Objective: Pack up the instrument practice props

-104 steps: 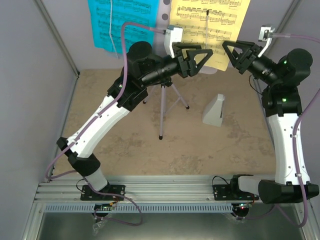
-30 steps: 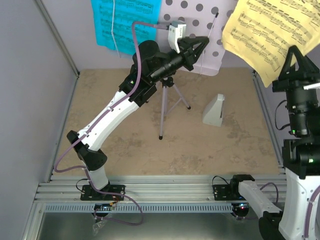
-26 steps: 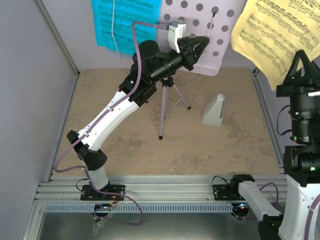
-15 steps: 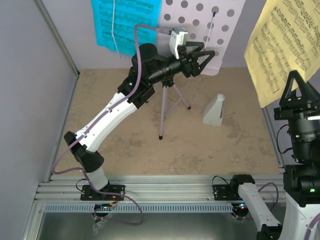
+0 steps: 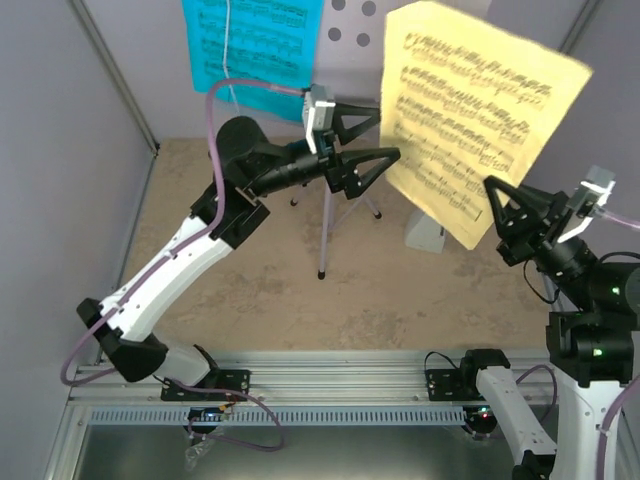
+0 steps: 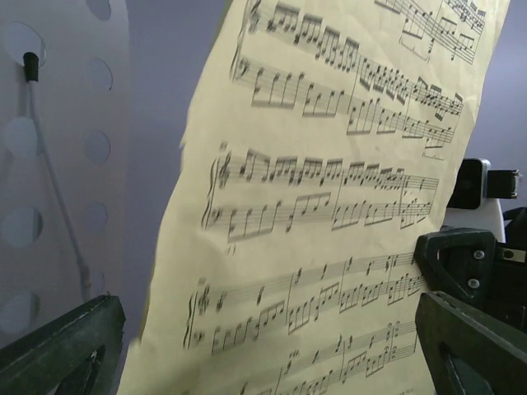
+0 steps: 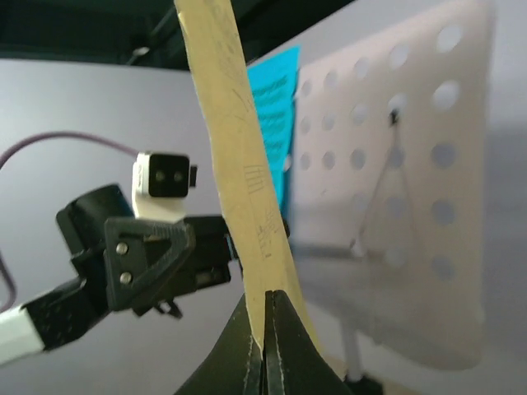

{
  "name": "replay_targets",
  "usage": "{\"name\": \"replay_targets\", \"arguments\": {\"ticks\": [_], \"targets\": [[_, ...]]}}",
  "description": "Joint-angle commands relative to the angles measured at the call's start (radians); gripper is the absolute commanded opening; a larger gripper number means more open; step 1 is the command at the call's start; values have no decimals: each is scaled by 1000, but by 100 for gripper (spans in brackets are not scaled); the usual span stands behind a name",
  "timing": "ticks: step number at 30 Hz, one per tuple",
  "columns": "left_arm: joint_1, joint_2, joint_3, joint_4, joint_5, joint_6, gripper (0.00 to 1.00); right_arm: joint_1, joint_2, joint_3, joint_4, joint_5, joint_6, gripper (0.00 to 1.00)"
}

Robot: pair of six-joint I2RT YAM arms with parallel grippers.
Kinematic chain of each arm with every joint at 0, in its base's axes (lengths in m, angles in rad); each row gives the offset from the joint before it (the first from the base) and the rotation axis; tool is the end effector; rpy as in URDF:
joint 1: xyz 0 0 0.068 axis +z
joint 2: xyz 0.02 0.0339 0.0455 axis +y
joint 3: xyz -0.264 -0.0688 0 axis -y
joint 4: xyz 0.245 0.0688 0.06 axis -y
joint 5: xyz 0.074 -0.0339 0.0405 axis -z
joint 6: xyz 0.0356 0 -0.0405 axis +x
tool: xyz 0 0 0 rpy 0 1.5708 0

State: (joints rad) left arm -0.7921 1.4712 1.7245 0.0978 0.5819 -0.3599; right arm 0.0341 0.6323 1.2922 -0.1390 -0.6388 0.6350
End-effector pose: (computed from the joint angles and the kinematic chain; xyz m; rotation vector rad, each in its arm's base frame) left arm 0.2061 -0.2368 0.5314 0.8156 1.1400 -1.3279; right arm 0.0520 0.0230 0.5182 -0.2620 1.1804 0.9233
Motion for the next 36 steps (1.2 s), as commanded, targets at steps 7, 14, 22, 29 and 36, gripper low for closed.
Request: {"name": "replay_targets", "arguments": {"ticks": [7, 14, 22, 29, 36], "targets": [[-1, -174, -256, 27, -97, 105, 98, -5, -60, -206, 133, -338, 103, 0], [-1, -243, -441, 195, 68, 58, 60, -6, -79, -286, 148, -303, 109, 1], [-1, -301, -545, 265, 80, 8, 29, -5, -69, -359, 148, -273, 101, 1], [-1, -348, -621, 306, 41, -21, 50, -5, -60, -421, 127, -265, 91, 0], [-1, -340, -643, 297, 39, -16, 22, -5, -67, -443, 136, -271, 99, 0]]}}
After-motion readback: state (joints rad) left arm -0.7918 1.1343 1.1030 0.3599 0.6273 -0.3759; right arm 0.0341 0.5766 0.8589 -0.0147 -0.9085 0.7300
